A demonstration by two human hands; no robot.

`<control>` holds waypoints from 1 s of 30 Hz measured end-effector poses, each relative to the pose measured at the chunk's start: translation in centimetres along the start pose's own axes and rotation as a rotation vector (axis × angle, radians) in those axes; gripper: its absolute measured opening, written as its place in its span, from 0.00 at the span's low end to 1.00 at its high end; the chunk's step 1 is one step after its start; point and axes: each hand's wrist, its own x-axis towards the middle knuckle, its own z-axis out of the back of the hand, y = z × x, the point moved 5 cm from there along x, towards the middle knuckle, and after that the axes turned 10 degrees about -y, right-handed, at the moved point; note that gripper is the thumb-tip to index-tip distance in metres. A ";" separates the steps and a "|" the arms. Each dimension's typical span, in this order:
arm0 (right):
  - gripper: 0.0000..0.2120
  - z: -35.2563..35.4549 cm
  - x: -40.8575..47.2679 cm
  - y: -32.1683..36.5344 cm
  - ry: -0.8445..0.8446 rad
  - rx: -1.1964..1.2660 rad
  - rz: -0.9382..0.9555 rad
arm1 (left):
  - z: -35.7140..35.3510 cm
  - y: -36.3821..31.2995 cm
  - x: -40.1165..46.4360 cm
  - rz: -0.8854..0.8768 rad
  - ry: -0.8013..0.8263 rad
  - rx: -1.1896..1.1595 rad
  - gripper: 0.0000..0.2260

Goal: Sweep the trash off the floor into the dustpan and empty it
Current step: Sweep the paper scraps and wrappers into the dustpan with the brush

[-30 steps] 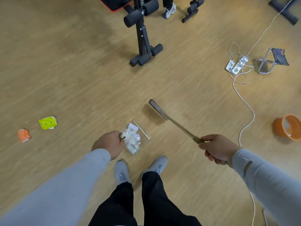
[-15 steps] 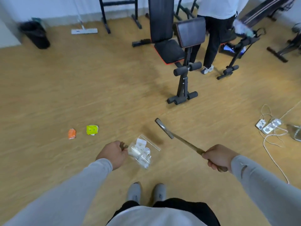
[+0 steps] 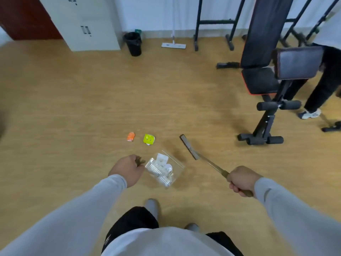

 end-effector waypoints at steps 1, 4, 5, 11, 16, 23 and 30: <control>0.08 -0.3 0.2 1.0 0.010 -0.019 0.014 | 0.3 0.8 0.3 0.025 -0.012 -0.015 0.05; 0.08 -1.1 1.0 4.5 0.024 -0.064 0.054 | 1.1 3.4 1.7 0.089 -0.031 -0.042 0.06; 0.09 -1.4 1.3 5.9 0.027 -0.072 0.062 | 1.3 4.4 2.4 0.105 -0.034 -0.048 0.06; 0.07 -5.0 2.4 15.0 0.021 -0.132 0.073 | 3.2 10.2 8.5 0.170 -0.037 -0.044 0.05; 0.07 -9.3 3.1 22.4 -0.002 -0.249 0.065 | 3.9 15.3 14.6 0.215 0.001 -0.092 0.09; 0.05 -13.7 4.6 31.4 -0.006 -0.280 0.072 | 3.6 19.5 20.1 0.238 0.049 -0.095 0.12; 0.08 -16.5 10.9 40.0 -0.010 -0.309 0.134 | 2.1 20.5 25.3 0.362 0.044 -0.131 0.11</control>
